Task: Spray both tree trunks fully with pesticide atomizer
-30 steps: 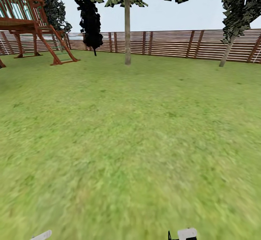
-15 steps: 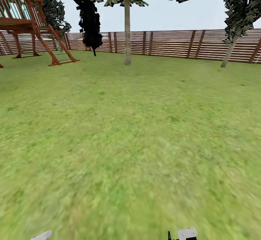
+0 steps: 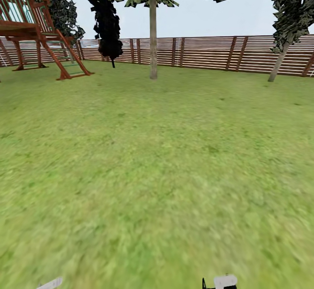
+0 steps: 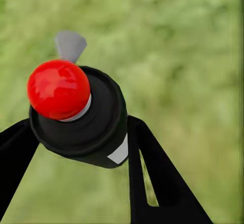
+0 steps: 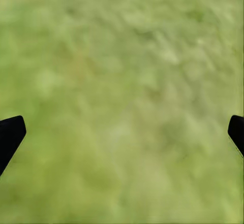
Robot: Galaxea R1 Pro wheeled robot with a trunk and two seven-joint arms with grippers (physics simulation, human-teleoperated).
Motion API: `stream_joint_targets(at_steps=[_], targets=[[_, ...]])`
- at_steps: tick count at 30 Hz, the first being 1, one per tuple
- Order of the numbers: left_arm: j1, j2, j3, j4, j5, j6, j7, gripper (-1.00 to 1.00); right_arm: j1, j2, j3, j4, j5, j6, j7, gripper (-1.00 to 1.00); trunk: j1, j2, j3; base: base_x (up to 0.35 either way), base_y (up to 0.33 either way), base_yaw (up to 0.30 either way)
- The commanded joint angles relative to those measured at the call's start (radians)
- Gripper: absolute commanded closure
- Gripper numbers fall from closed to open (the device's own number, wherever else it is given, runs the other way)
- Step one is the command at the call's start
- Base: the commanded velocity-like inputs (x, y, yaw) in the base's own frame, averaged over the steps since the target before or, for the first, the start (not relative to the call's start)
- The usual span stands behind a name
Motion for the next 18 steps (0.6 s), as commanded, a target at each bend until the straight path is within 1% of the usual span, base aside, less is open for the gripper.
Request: stream_joint_targets(at_steps=[1,18], targets=[[0.0,0.0,-0.008,0.0,0.004,-0.002,0.004,1.0,-0.001,0.0,-0.007,0.001,0.011,-0.001,-0.005,-1.0,0.0,0.0,-0.001,0.336,0.0,0.0],[0.0,0.0,-0.008,0.0,0.004,-0.002,0.004,1.0,-0.001,0.0,-0.007,0.001,0.011,-0.001,-0.005,-1.0,0.0,0.0,-0.001,0.336,0.0,0.0]])
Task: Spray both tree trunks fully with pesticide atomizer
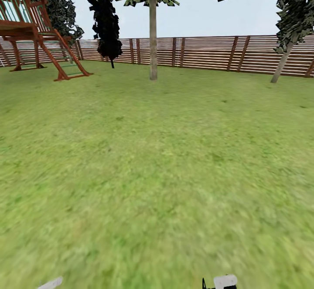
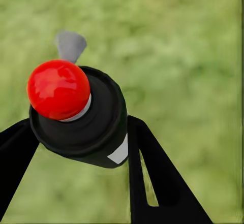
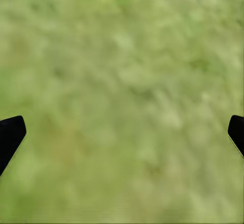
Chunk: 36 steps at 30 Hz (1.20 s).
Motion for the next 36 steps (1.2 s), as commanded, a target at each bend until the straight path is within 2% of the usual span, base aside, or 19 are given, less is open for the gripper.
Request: stream_joint_targets(at_steps=[1,36], targets=[[0.0,0.0,-0.008,0.0,0.004,-0.002,0.004,1.0,-0.001,0.0,-0.007,0.001,0.011,-0.002,-0.005,-1.0,0.0,0.0,-0.001,0.336,0.0,0.0],[0.0,0.0,-0.008,0.0,0.004,-0.002,0.004,1.0,-0.001,-0.001,-0.007,0.001,0.011,-0.002,-0.005,-1.0,0.0,0.0,-0.001,0.336,0.0,0.0]])
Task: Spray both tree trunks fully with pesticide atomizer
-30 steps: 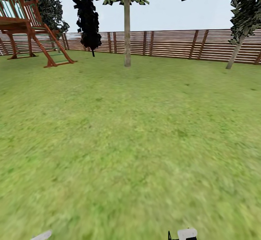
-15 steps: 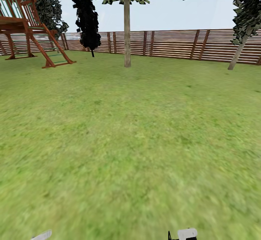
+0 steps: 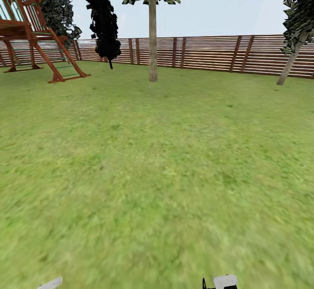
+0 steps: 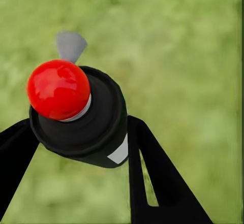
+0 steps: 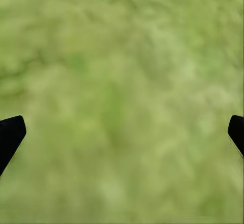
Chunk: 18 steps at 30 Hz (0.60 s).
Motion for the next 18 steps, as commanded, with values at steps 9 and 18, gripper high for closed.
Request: stream_joint_targets(at_steps=[9,18], targets=[[0.0,-0.001,-0.008,0.0,0.004,-0.002,0.004,1.0,-0.001,0.0,-0.007,0.001,0.011,-0.001,-0.005,-1.0,0.0,0.0,-0.001,0.336,0.0,0.0],[0.0,0.0,-0.008,0.0,0.004,-0.003,0.004,1.0,-0.001,0.0,-0.007,0.001,0.011,-0.002,-0.005,-1.0,0.0,0.0,-0.001,0.336,0.0,0.0]])
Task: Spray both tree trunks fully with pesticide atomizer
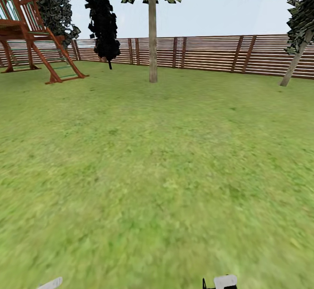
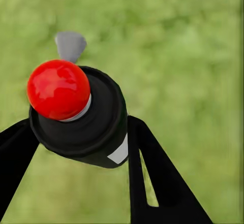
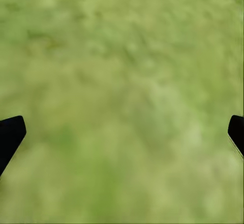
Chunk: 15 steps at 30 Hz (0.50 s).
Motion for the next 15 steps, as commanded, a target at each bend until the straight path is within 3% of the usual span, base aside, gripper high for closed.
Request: stream_joint_targets(at_steps=[1,15], targets=[[0.0,0.0,-0.009,0.0,0.004,-0.002,0.004,1.0,-0.001,0.0,-0.007,0.001,0.011,-0.002,-0.005,-1.0,0.0,0.0,-0.001,0.336,0.0,0.0],[0.0,-0.001,-0.009,0.0,0.004,-0.002,0.004,1.0,-0.001,0.0,-0.007,0.0,0.011,-0.001,-0.005,-1.0,0.0,0.0,-0.001,0.336,0.0,0.0]])
